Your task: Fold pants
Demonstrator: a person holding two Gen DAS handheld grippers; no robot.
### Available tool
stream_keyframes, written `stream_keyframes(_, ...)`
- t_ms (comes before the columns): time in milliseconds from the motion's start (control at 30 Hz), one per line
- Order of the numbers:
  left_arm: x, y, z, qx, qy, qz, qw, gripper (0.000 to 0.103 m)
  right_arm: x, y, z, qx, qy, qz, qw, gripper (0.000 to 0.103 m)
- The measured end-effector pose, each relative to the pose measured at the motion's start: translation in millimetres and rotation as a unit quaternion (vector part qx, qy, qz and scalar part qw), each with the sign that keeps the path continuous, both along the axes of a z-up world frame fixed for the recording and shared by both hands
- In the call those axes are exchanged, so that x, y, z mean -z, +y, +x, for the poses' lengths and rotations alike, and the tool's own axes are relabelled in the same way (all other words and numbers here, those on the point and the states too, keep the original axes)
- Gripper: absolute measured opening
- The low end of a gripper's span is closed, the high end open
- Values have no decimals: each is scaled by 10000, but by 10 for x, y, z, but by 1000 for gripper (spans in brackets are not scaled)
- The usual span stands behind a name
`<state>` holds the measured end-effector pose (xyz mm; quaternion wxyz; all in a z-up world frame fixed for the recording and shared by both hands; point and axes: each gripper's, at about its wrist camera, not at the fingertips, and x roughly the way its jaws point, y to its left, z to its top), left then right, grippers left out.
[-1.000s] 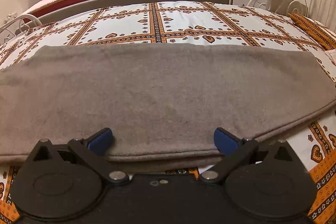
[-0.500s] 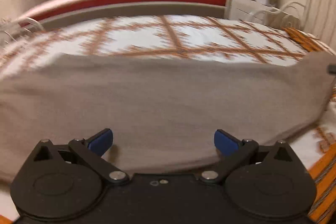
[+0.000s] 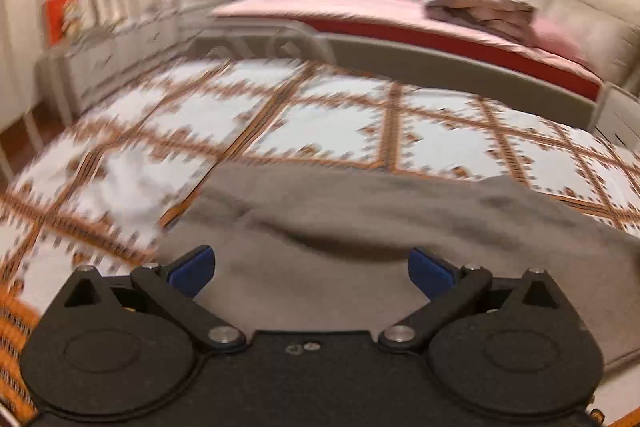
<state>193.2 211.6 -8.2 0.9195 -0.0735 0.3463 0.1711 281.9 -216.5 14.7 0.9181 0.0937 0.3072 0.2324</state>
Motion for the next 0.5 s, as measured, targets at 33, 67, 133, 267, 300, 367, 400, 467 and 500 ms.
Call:
stream_keyframes(33, 28, 68, -31, -71, 93, -90, 9999, 97, 68, 206, -25, -181, 29, -57, 9998, 15)
stream_keyframes(67, 52, 137, -48, -146, 166, -136, 9997, 97, 161, 457, -72, -416, 54, -123, 9990, 15)
stream_keyframes(133, 71, 252, -104, -261, 219, -239, 9991, 97, 374, 893, -212, -902, 122, -256, 9955, 15)
stream_keyframes(267, 92, 530, -290, -468, 126, -695, 9964, 97, 801, 1521, -573, -1472, -186, -1179, 9819, 28)
stream_keyframes(300, 108, 590, -311, -517, 117, -816, 9953, 97, 828, 1568, -640, -1487, -389, -1307, 9794, 30)
stream_keyframes(367, 134, 677, -367, -585, 106, -1029, 9929, 97, 848, 1604, -675, -1502, -474, -1330, 9785, 31)
stream_keyframes(400, 144, 719, -388, -618, 97, -1072, 9923, 97, 833, 1599, -667, -1504, -506, -1286, 9789, 31)
stream_keyframes(467, 156, 791, -410, -695, 66, -1123, 9912, 97, 786, 1555, -648, -1483, -505, -1160, 9808, 27)
stream_keyframes(500, 148, 816, -426, -729, 33, -1165, 9905, 97, 770, 1535, -671, -1465, -499, -1111, 9817, 27)
